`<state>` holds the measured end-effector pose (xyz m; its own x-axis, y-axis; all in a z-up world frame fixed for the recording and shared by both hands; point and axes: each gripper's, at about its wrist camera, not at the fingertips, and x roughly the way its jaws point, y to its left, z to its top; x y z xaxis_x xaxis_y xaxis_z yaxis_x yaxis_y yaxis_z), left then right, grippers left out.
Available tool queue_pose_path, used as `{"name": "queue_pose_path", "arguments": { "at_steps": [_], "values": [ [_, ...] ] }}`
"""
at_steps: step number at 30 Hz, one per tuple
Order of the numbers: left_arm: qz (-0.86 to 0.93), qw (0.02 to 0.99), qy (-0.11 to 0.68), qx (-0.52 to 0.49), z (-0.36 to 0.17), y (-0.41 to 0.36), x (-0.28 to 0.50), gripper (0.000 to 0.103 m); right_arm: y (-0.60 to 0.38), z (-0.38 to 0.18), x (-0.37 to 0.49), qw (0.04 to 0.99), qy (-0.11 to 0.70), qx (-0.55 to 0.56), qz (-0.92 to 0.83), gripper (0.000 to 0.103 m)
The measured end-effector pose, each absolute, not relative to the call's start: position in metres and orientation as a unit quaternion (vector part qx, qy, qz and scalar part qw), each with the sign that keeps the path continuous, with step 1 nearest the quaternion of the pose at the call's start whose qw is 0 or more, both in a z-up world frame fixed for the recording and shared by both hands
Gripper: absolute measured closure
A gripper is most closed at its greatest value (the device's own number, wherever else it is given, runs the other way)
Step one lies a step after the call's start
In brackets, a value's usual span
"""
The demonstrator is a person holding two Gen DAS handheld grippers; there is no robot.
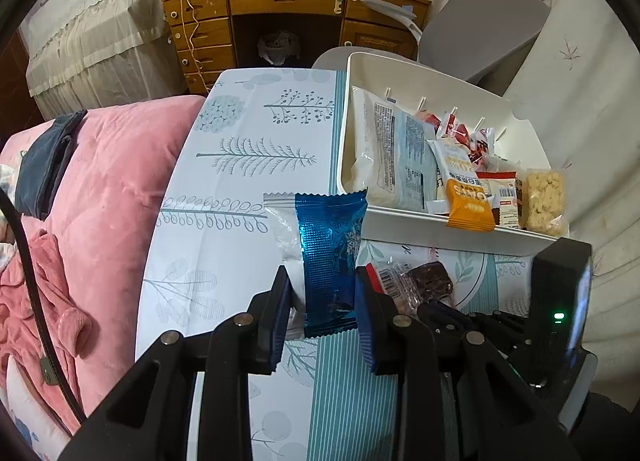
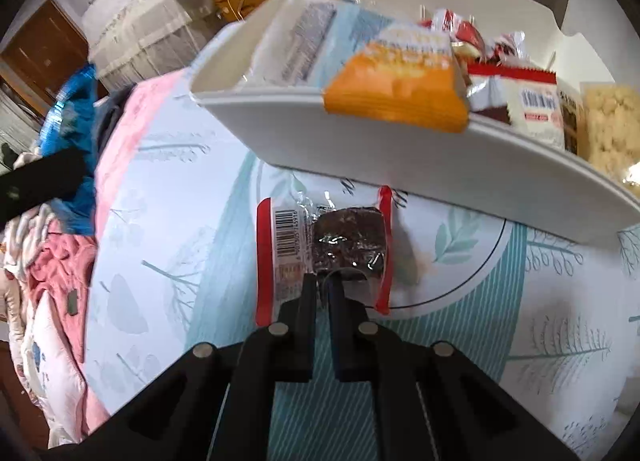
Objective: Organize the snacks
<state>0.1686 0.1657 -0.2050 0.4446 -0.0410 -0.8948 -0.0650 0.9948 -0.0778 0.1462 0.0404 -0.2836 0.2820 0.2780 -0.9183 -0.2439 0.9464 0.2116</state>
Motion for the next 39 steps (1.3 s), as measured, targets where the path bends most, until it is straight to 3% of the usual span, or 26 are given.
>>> {"name": "queue_pose_path", "arguments": {
  "at_steps": [12,22,32,33,34,35,37,39],
  "values": [
    [0.021,0.855,0.514,-0.064,-0.190,0.168,0.167,0.074,0.009,-0.246,0.147,0.820,0.528,0.047,0.216,0.098],
    [0.008,0.865,0.494,-0.086,-0.158,0.166,0.187,0.074,-0.001,-0.183,0.135,0.839,0.451,0.072,0.294,0.098],
    [-0.049,0.876,0.474,-0.082,-0.139,0.117,0.226,0.074,-0.051,-0.144,0.160,0.886,0.396,0.074,0.230,0.098],
    [-0.053,0.875,0.474,-0.083,-0.139,0.113,0.229,0.072,-0.056,-0.144,0.165,0.889,0.395,0.074,0.220,0.096],
    [-0.062,0.873,0.477,-0.083,-0.138,0.106,0.234,0.061,-0.063,-0.143,0.170,0.891,0.397,0.075,0.209,0.095],
    [-0.070,0.870,0.482,-0.081,-0.139,0.099,0.239,0.039,-0.067,-0.144,0.173,0.892,0.398,0.076,0.199,0.095],
    [-0.060,0.872,0.481,-0.075,-0.137,0.090,0.241,0.023,-0.080,-0.148,0.182,0.890,0.406,0.091,0.188,0.087],
    [-0.050,0.875,0.477,-0.070,-0.136,0.082,0.240,0.022,-0.091,-0.151,0.187,0.884,0.413,0.108,0.189,0.057]
  ]
}}
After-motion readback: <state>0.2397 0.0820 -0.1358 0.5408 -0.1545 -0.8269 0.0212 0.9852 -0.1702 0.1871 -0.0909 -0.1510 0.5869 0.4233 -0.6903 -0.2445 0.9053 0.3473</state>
